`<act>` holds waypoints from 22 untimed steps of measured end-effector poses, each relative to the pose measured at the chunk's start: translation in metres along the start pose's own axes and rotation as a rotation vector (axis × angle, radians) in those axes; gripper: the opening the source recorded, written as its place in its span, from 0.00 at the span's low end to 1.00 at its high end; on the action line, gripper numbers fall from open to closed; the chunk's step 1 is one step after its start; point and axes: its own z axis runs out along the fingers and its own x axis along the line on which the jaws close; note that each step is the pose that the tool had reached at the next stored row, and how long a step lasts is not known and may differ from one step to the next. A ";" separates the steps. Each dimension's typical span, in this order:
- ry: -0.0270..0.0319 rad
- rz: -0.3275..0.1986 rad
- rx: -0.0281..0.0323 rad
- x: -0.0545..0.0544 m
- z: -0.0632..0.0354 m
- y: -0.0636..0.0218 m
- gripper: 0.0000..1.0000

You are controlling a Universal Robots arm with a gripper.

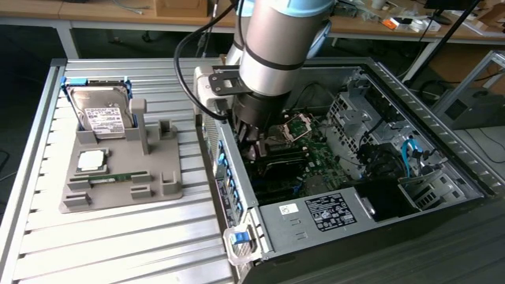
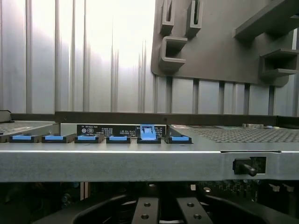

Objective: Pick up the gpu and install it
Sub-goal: 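Press down on the gpu until it lock into place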

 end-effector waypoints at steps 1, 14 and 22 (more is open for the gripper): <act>-0.0001 0.000 0.0004 0.000 0.0000 0.0005 0.11; -0.0018 -0.001 0.0068 0.001 0.0002 0.0074 0.11; -0.0030 0.000 0.0037 0.004 0.0022 0.0063 0.11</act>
